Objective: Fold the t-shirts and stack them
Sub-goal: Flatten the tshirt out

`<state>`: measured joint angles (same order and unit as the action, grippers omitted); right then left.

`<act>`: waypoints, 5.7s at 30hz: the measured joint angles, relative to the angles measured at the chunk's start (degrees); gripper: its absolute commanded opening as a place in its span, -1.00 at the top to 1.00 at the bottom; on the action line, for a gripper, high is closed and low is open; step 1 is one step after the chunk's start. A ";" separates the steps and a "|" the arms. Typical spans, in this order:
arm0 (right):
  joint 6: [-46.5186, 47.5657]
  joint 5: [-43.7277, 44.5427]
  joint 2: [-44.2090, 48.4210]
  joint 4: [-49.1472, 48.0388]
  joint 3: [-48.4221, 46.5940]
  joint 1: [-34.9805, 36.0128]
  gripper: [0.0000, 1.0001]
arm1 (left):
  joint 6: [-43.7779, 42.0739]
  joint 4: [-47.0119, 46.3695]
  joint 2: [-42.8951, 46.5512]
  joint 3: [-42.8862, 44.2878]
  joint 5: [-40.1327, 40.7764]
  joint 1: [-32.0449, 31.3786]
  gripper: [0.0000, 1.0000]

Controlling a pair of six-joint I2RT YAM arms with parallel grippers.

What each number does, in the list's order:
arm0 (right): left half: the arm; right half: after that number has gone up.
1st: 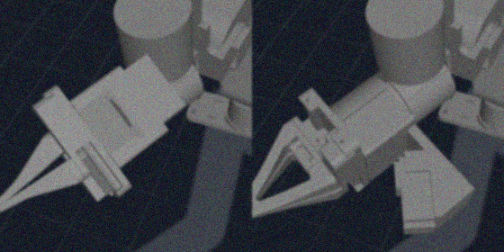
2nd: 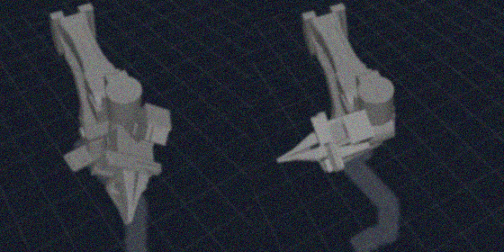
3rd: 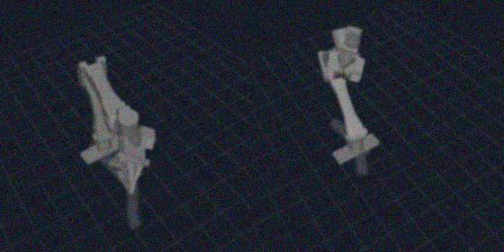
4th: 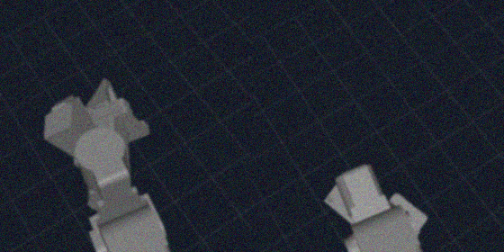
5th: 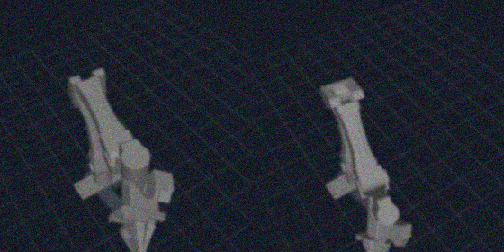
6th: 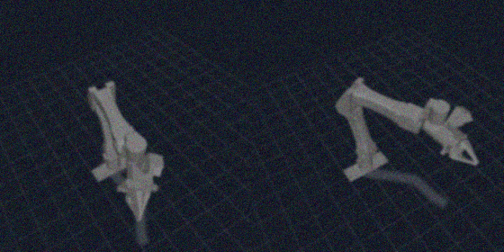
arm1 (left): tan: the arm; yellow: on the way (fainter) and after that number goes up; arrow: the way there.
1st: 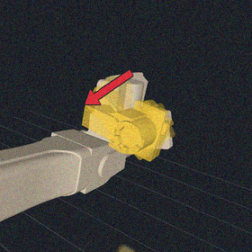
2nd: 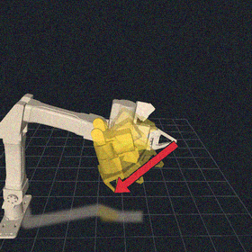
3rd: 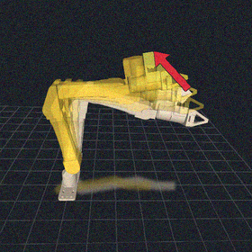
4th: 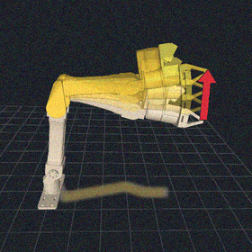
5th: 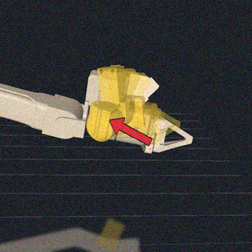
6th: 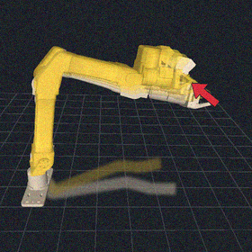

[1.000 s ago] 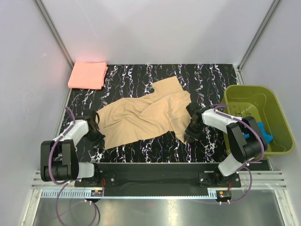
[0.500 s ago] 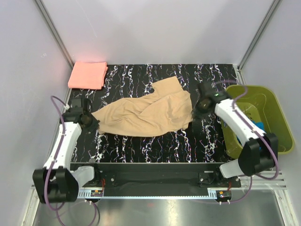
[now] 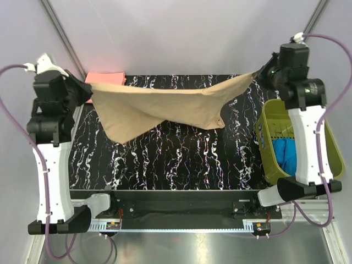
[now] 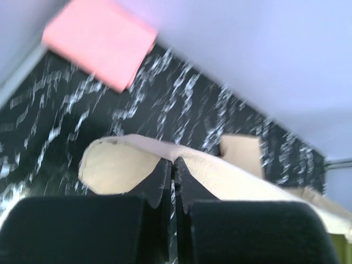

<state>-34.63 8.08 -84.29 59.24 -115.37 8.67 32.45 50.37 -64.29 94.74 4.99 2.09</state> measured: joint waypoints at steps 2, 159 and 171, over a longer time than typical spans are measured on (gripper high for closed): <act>0.66 -0.15 2.03 -0.02 -1.66 0.00 1.00 | -1.07 0.48 -0.28 5.84 0.11 -0.90 1.00; 1.40 -13.68 -21.92 -19.15 15.47 -1.11 1.00 | -7.15 -20.85 -56.52 -3.76 -10.47 7.13 1.00; 2.32 -13.51 -16.31 -15.85 15.17 -1.14 1.00 | -6.40 -15.02 -44.46 -3.80 -11.08 7.13 1.00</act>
<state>-32.32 -5.43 -100.60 43.40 -100.20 7.53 26.04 35.35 -108.75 90.94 -6.09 9.21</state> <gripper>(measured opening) 0.012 0.023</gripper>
